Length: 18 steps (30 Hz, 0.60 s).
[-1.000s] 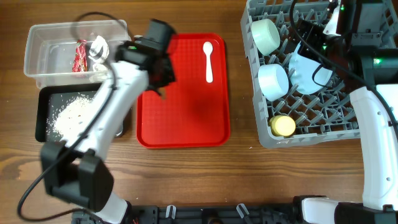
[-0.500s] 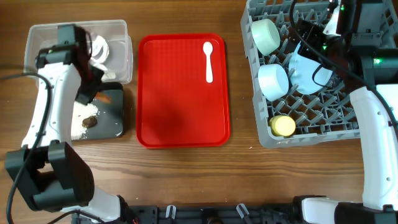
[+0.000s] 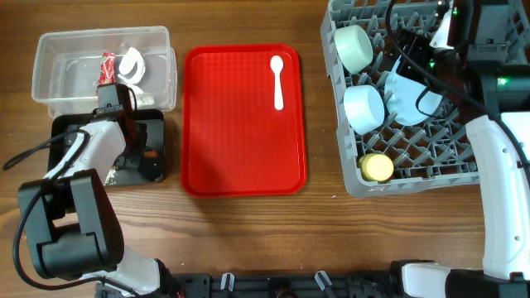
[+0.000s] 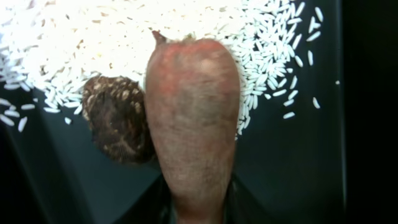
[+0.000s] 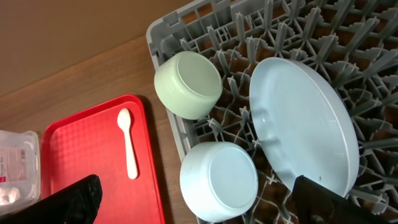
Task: Sort waste into correct bins and load items into the dishwasher rack
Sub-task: 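Carry the carrot left and drop it onto the black tray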
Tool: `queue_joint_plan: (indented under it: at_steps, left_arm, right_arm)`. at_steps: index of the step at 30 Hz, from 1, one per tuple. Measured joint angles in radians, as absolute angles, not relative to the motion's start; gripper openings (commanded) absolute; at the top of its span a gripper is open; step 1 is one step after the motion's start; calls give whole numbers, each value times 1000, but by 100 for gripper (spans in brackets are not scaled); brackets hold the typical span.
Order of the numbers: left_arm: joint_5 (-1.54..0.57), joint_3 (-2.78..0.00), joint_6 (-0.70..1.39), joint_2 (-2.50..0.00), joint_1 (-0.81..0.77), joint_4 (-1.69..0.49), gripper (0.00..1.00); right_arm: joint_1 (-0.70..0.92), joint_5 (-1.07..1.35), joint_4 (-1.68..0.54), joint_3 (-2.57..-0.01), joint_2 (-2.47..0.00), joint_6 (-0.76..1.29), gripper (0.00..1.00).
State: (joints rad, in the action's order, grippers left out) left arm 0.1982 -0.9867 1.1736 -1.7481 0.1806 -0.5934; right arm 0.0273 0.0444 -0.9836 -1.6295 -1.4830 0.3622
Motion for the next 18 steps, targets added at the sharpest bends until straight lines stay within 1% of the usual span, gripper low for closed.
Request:
queue_joint_plan:
  at_steps: [1,2,3,5,8,11,14,15,17,18]
  left_arm:
    - [199,-987,1173,-1748,181,-591,49]
    - [202,-987,1180,-1748,181,-585,56]
    - [202,-987,1182,-1748,181,-580,61]
    - [206,-987,1187,-1748,181,-575,67]
    - [206,-987,1172,-1748,181,-570,71]
    - [205,-991,1126,-1748,181,-583,71]
    - [205,-1019,1070,-1723,181,-677,75]
    - [205,-1036,1032,-1681,181,-732,76]
    - [205,-1052,991,-1620,181,-767,77]
    - [205,-1058,966,-1574,181,-780,82]
  right_arm:
    - [27,44,-984,-1629,-1483,362,100]
    - [27,45,-984,-1629,-1483,362,100]
    - [27,47,-985,-1629,-1483,362,100]
    - [27,54,-984,-1629,-1483,362,100]
    - [27,71,-980,-1629,-1483,362,99]
    - [27,106,-945,-1629,-1483,362,98]
    - [43,143,-883,-1629,-1483,362,98]
    - [65,160,-861,-1629,-1484,362,98]
    - [119,152,-799,-1629,-1491,367,99]
    - [156,146,-767,-1630,-1499,373,99]
